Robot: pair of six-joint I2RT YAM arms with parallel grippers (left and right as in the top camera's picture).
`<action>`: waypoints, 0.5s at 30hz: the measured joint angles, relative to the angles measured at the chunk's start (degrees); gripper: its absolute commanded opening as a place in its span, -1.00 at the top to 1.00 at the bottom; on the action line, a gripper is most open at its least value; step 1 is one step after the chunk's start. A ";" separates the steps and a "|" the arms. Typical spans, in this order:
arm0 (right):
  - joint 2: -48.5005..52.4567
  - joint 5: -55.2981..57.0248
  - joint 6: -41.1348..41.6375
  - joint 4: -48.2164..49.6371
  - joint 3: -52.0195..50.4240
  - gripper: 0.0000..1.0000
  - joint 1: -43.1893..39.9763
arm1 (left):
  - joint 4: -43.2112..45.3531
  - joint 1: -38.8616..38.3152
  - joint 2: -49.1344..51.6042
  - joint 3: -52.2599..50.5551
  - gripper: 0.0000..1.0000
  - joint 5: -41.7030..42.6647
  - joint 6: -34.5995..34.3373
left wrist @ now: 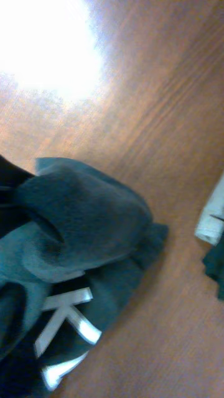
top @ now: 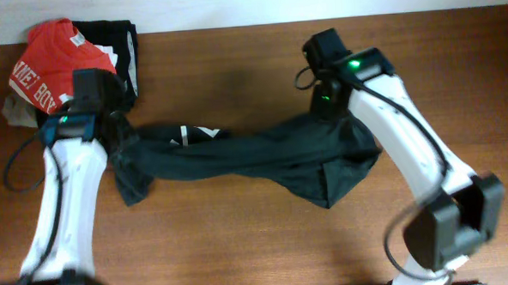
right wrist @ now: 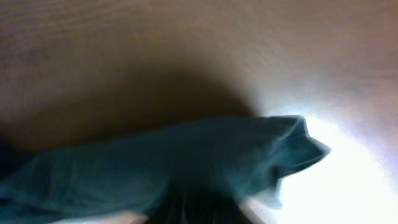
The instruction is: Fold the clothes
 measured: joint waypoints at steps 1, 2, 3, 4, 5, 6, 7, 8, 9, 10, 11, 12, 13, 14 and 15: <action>2.45 -0.87 -1.18 1.62 0.00 -0.97 -0.48 | 3.41 0.00 6.71 0.00 0.99 -0.46 -0.46; 4.76 -3.21 -3.32 3.04 0.00 -0.97 -1.81 | 3.80 0.00 9.05 -0.02 0.99 -0.61 -0.59; 5.86 -5.20 -4.87 3.26 -0.02 -0.97 -3.32 | 4.48 0.00 11.76 -0.02 0.99 -0.81 -0.61; 6.23 -7.15 -5.68 2.93 -0.02 -0.97 -4.70 | 4.52 0.00 13.38 -0.02 0.99 -0.83 -0.61; 6.27 -9.33 -7.08 2.64 -0.02 -0.97 -5.88 | 4.70 0.00 14.45 -0.02 0.99 -0.85 -0.61; 6.27 -11.96 -9.05 2.34 -0.02 -0.97 -7.21 | 4.85 0.00 15.02 -0.02 0.99 -0.85 -0.63; 6.27 -14.91 -12.04 1.31 -0.02 -0.96 -8.07 | 4.98 0.00 15.15 -0.02 0.99 -1.01 -0.63; 6.27 -16.94 -14.12 0.37 -0.02 -0.73 -8.24 | 5.18 0.00 15.19 -0.02 0.99 -1.14 -0.63; 6.27 -18.60 -16.13 0.13 -0.02 -0.46 -8.22 | 5.33 0.00 15.19 -0.02 0.99 -1.22 -0.63; 6.27 -19.34 -17.18 0.20 -0.02 -0.31 -8.22 | 5.40 0.00 15.19 -0.02 0.99 -1.22 -0.63; 6.27 -20.06 -18.60 0.33 -0.02 -0.31 -8.15 | 5.44 0.00 15.19 -0.02 0.99 -1.22 -0.63; 6.27 -20.46 -19.08 0.87 -0.09 -0.31 -8.15 | 5.42 0.00 15.19 -0.02 0.99 -1.22 -0.61; 6.27 -20.41 -19.52 1.97 -0.52 -0.29 -8.15 | 5.31 0.00 15.19 -0.02 0.99 -1.25 -0.61; 6.27 -20.02 -19.65 3.19 -1.46 -0.22 -8.15 | 5.11 0.00 15.19 -0.02 0.99 -1.22 -0.63; 6.27 -19.52 -19.80 5.22 -3.63 -0.21 -8.15 | 5.07 0.00 15.19 -0.02 0.99 -1.22 -0.63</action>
